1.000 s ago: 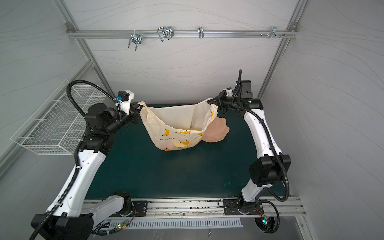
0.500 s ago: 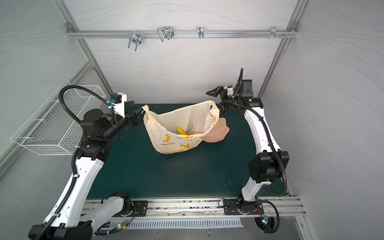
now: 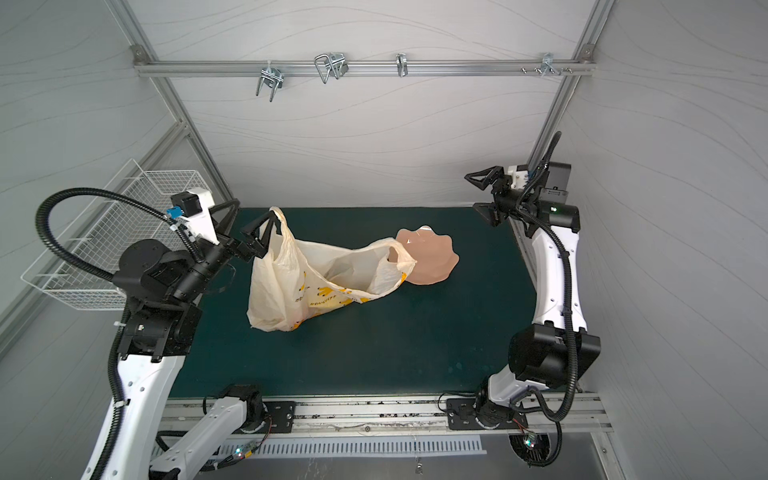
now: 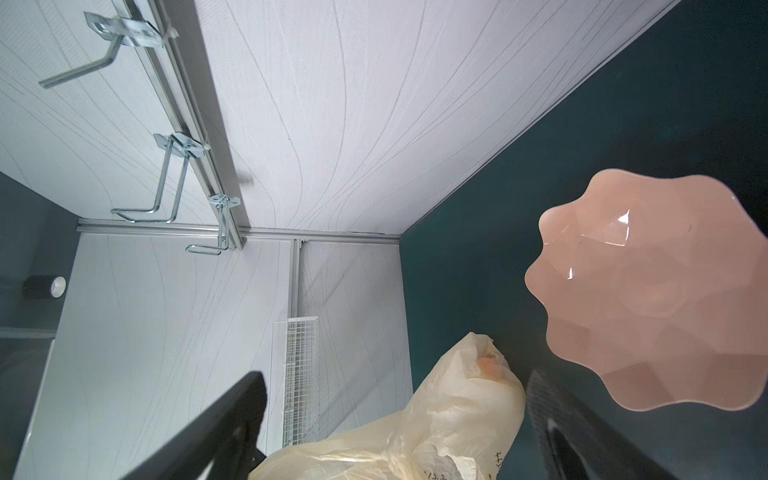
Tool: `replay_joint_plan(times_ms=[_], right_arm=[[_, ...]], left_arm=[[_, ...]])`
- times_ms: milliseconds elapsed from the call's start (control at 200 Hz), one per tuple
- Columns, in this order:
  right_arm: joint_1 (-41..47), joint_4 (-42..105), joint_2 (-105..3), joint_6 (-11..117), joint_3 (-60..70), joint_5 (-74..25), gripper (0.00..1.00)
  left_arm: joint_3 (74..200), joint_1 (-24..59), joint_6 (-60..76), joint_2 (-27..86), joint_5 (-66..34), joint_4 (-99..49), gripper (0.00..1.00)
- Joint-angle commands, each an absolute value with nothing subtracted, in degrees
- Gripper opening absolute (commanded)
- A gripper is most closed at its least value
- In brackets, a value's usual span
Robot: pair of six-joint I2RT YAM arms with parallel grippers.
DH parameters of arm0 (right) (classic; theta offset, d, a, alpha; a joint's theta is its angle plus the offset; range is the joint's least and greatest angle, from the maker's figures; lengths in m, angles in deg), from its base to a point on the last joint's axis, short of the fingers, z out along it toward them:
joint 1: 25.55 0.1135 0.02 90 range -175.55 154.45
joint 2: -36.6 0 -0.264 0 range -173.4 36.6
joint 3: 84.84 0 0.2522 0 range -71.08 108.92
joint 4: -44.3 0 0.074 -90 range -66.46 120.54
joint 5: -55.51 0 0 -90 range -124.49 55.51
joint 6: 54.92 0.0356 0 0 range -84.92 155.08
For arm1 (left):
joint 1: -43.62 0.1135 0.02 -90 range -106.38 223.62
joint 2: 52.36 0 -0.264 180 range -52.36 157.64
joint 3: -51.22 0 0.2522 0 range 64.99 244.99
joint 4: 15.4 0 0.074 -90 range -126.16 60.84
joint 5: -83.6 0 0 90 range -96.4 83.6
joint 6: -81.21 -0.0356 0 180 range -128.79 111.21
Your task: Place the fruits into the plastic bag
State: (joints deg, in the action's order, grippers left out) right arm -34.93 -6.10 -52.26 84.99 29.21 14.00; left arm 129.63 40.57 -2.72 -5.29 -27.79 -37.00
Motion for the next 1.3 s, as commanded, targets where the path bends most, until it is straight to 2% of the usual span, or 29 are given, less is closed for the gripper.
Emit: replay_joint_plan(times_ms=[0, 165, 315, 425, 645, 800, 1166, 1296], right_arm=[[-34.7, -3.4, -50.5, 86.1, 26.1, 15.6, 0.99], [-31.6, -5.1, -52.2, 83.7, 27.7, 17.3, 0.99], [-21.3, -18.6, -56.7, 67.9, 31.7, 19.3, 0.99], [-11.2, -30.2, -58.0, 54.1, 30.9, 9.2, 0.99], [3.6, -32.0, -54.5, 45.8, 21.1, -2.8, 0.99], [6.0, -28.6, -50.6, 44.2, 16.0, -2.7, 0.99], [9.2, -28.1, -44.0, 39.6, 14.6, -2.0, 0.99], [12.8, -29.5, -44.2, 37.8, 12.9, -5.5, 0.99]], left_arm=[[124.5, 40.8, -0.8, -6.6, -27.5, -39.0, 0.98], [123.1, 40.7, 4.2, -5.5, -31.4, -33.5, 0.96], [126.8, 38.8, 2.3, -3.0, -33.0, -34.4, 0.95], [126.3, 38.6, 1.9, -3.3, -33.3, -35.4, 0.94], [125.5, 38.6, 0.3, -4.5, -33.2, -37.6, 0.94], [124.9, 38.6, -0.1, -5.3, -33.0, -38.3, 0.94], [124.7, 38.6, -0.5, -5.9, -33.9, -39.1, 0.94], [124.6, 38.6, -0.3, -5.9, -34.4, -39.0, 0.93]])
